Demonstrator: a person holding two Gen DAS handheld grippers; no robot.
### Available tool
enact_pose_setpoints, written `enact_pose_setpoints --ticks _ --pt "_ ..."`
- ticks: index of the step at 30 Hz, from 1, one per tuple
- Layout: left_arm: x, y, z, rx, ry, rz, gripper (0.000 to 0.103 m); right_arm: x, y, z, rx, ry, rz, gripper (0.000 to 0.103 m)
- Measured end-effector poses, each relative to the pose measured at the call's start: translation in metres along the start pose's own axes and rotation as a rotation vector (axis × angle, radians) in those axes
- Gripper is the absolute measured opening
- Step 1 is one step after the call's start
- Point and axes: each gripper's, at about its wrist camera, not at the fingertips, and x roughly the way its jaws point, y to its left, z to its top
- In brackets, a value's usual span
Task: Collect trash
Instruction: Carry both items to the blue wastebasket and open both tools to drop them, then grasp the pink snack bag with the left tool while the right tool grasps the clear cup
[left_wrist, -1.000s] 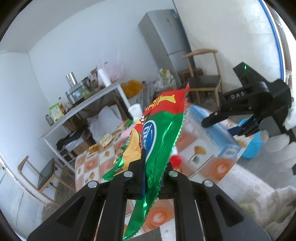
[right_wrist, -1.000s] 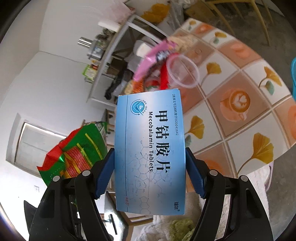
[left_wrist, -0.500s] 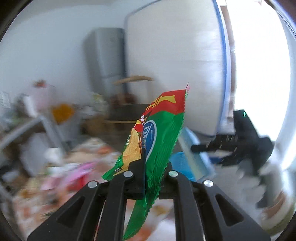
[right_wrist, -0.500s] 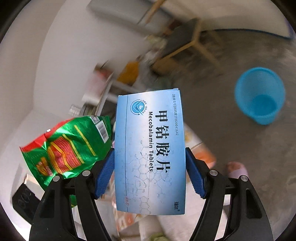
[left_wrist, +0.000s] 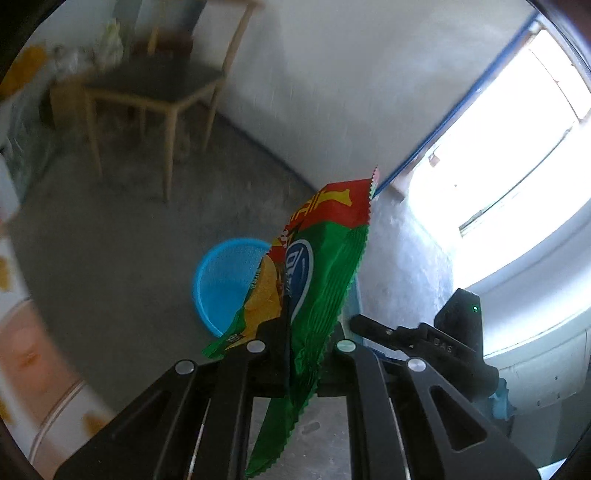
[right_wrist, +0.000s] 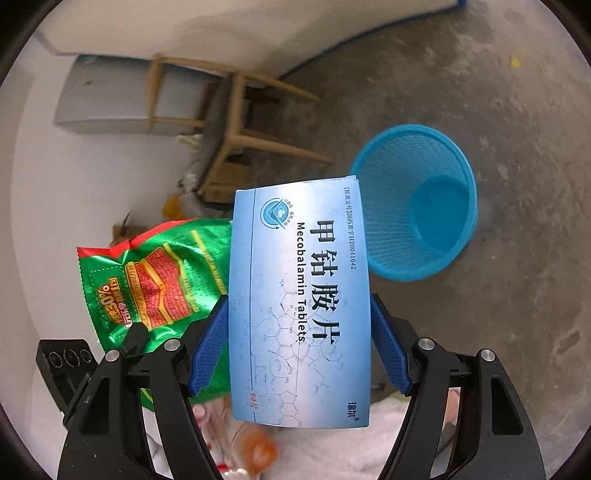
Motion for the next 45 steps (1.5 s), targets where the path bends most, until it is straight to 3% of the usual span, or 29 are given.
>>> enact_pose_setpoints --ticks 3,4,5,6,7,10,14,18,19,26,31,33,37,40,45 --pt "0.054 -0.001 0.013 -0.014 0.044 0.021 0.009 0.037 -0.022 0.038 0.031 -0.006 -0.033 0.071" --pt "0.070 0.001 0.016 -0.018 0.053 0.038 0.012 0.037 -0.032 0.044 0.032 -0.008 -0.038 0.078" --pt "0.093 0.001 0.022 -0.019 0.075 0.066 0.029 0.050 -0.038 0.055 0.038 -0.015 -0.050 0.081" --pt "0.106 0.005 0.025 -0.024 0.092 0.097 0.051 0.063 -0.044 0.061 0.044 -0.021 -0.073 0.085" --pt "0.119 0.007 0.029 -0.035 0.103 0.132 0.058 0.064 -0.042 0.060 0.047 -0.021 -0.099 0.085" --pt "0.141 0.020 0.027 -0.055 0.120 0.173 0.060 0.084 -0.060 0.075 0.069 -0.021 -0.176 0.085" --pt "0.128 0.031 0.025 -0.059 0.105 0.147 0.062 0.082 -0.063 0.073 0.059 -0.039 -0.161 0.085" --pt "0.083 0.031 0.015 -0.006 0.044 0.152 0.062 0.047 -0.050 0.050 0.015 -0.061 -0.173 0.085" --pt "0.073 0.028 0.013 0.012 0.027 0.153 0.062 0.020 -0.034 0.031 -0.004 -0.070 -0.180 0.085" --pt "-0.045 -0.003 -0.027 0.138 -0.124 0.146 0.063 -0.056 0.010 -0.018 -0.185 -0.169 -0.200 0.085" --pt "-0.128 -0.007 -0.081 0.175 -0.234 0.158 0.064 -0.094 0.062 -0.064 -0.423 -0.273 -0.261 0.085" --pt "-0.162 -0.002 -0.110 0.171 -0.289 0.180 0.065 -0.104 0.091 -0.092 -0.564 -0.309 -0.282 0.091" --pt "-0.214 0.020 -0.168 0.146 -0.393 0.257 0.068 -0.106 0.127 -0.137 -0.768 -0.328 -0.277 0.095" --pt "-0.253 0.044 -0.207 0.095 -0.468 0.344 0.069 -0.101 0.155 -0.168 -0.871 -0.296 -0.221 0.095" --pt "-0.302 0.079 -0.254 0.044 -0.609 0.573 0.069 -0.066 0.207 -0.210 -0.962 -0.102 -0.042 0.095"
